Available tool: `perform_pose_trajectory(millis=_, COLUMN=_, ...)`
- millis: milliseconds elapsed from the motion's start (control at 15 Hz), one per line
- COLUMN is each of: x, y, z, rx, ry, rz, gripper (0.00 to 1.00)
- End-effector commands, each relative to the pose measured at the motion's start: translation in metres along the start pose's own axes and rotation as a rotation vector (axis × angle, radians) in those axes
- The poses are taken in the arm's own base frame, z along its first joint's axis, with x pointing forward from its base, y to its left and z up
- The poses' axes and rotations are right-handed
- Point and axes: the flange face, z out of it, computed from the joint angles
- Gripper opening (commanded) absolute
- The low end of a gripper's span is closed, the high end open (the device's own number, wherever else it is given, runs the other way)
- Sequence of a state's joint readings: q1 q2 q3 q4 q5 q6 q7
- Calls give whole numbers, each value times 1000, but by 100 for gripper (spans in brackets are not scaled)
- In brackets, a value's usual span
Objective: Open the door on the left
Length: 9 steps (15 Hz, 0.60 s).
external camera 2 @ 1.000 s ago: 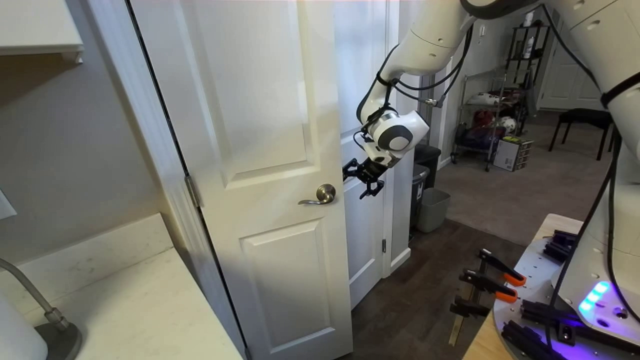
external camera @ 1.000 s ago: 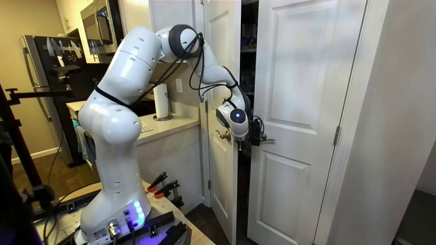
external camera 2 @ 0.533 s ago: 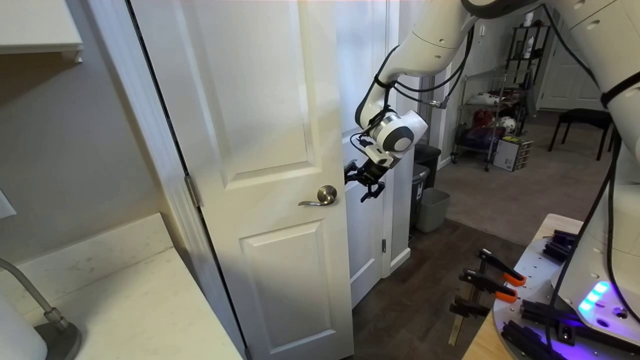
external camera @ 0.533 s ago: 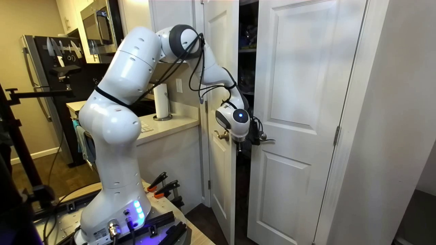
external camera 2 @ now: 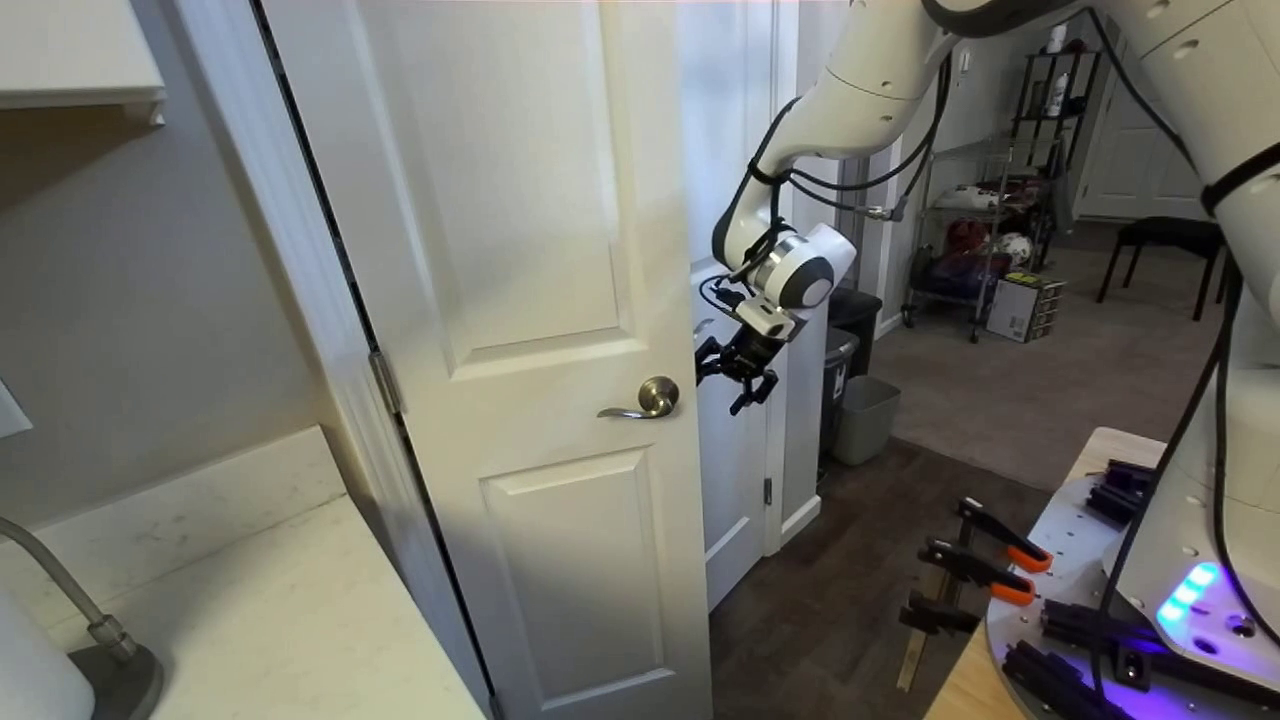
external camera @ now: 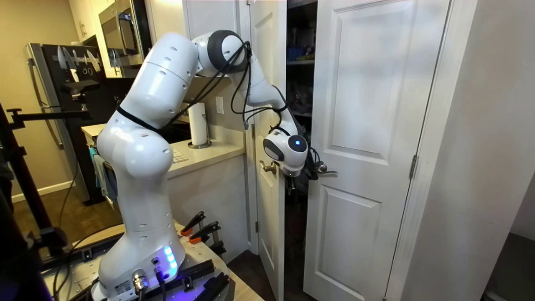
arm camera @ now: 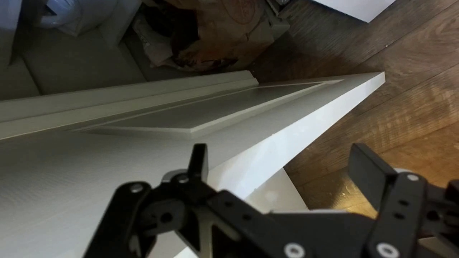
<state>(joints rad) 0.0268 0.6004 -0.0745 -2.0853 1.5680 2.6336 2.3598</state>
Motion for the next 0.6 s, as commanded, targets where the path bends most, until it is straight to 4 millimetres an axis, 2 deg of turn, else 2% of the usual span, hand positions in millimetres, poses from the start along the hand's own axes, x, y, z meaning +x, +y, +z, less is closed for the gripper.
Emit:
perform_pose_trajectory(millis=0, x=5, y=-5, z=-11, rx=-15, ry=41, rz=-37, gripper=100)
perform_pose_trajectory(millis=533, x=26, y=-14, z=-9, rx=19, ry=114, rz=-125, gripper=100)
